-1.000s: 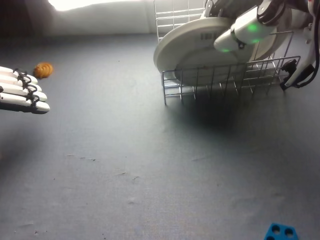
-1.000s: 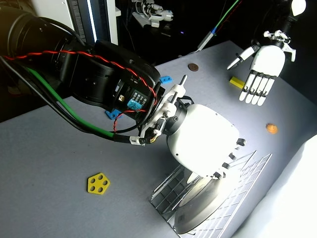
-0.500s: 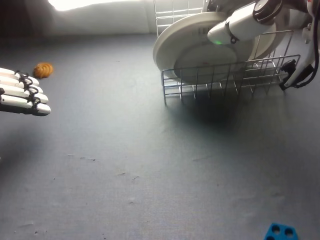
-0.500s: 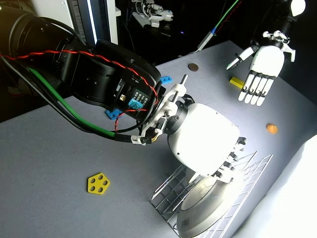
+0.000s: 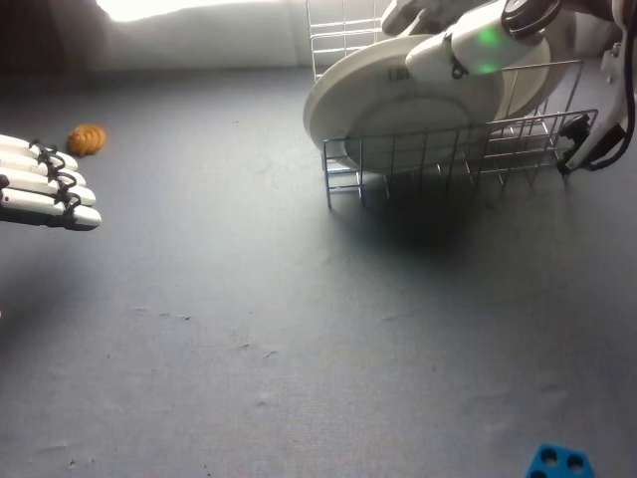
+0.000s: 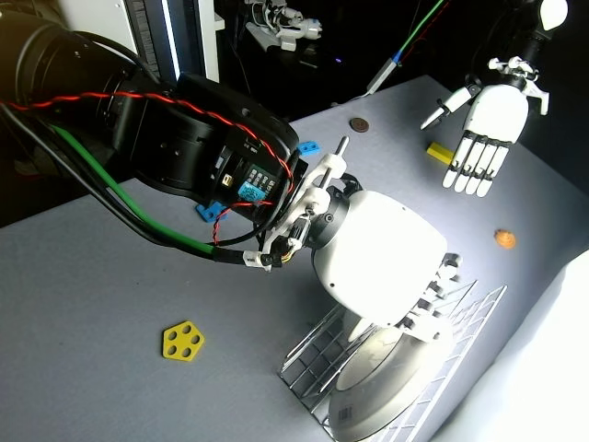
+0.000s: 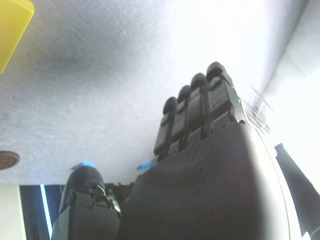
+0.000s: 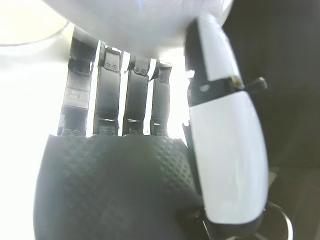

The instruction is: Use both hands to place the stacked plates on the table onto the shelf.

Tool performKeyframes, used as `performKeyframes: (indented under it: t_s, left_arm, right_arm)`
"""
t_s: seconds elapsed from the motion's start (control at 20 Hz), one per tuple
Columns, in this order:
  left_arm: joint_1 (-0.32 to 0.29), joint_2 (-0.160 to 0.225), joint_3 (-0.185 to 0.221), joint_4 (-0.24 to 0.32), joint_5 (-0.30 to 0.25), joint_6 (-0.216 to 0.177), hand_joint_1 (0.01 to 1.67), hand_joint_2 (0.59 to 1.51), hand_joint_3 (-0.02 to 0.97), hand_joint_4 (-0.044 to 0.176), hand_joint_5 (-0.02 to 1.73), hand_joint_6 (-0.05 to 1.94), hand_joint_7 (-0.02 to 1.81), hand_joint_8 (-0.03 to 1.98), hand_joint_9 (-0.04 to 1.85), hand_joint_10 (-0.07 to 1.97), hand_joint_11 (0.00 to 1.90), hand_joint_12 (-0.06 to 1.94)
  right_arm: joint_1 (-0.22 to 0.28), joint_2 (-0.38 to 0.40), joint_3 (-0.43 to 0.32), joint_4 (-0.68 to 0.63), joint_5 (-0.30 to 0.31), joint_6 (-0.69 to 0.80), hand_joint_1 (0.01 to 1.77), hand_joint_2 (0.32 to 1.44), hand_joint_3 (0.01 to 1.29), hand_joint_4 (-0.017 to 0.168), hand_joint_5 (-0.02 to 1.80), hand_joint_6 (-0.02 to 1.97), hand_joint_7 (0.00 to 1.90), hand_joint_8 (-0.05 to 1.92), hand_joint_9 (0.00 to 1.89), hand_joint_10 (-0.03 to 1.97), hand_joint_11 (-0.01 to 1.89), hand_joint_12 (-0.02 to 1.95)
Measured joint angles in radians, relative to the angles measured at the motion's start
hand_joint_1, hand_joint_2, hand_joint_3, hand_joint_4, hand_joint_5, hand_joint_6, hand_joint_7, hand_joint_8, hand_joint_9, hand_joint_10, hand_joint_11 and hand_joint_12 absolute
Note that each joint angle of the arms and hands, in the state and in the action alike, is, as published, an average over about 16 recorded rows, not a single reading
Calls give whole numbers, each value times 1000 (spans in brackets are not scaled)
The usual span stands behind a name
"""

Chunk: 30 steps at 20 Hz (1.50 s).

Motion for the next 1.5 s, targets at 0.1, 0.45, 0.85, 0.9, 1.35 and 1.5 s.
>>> performKeyframes:
  t_s: [0.1, 0.45, 0.85, 0.9, 1.35, 1.5]
  left_arm:
    - [0, 0, 0, 0, 0, 0, 16, 1084, 17, 0, 21, 19, 19, 3, 21, 5, 16, 1]
    - [0, 0, -3, 0, 0, 2, 16, 1086, 17, 0, 21, 19, 18, 4, 17, 5, 17, 1]
    - [0, 0, -6, 0, 0, 4, 15, 1088, 17, 0, 21, 19, 19, 3, 14, 5, 16, 1]
    - [0, 0, -6, 0, 0, 4, 16, 1088, 17, 0, 21, 19, 19, 3, 14, 5, 16, 1]
    - [-3, 1, -10, 0, -6, 4, 16, 1084, 18, 0, 20, 19, 19, 3, 13, 4, 17, 1]
    - [-7, 2, -13, -7, -15, 5, 16, 1082, 18, 0, 20, 19, 18, 3, 13, 4, 17, 1]
  right_arm:
    - [0, 0, 0, -2, 2, 0, 1080, 1131, 12, -5, 735, 514, 841, 182, 646, 480, 300, 1412]
    - [7, 0, 0, -7, 10, 2, 1033, 1130, 13, -2, 712, 222, 824, 84, 585, 480, 223, 1447]
    - [50, 10, -10, -7, 13, 2, 1030, 1125, 13, -2, 707, 213, 815, 70, 562, 516, 204, 1456]
    - [57, 12, -13, -7, 13, 2, 1030, 1125, 13, -2, 706, 212, 815, 70, 561, 521, 203, 1456]
    - [118, 54, -54, -8, 7, -29, 1023, 1122, 13, -2, 706, 211, 815, 66, 547, 545, 196, 1462]
    - [131, 78, -83, -8, 15, -60, 1016, 1121, 13, -2, 702, 206, 813, 61, 539, 550, 191, 1464]
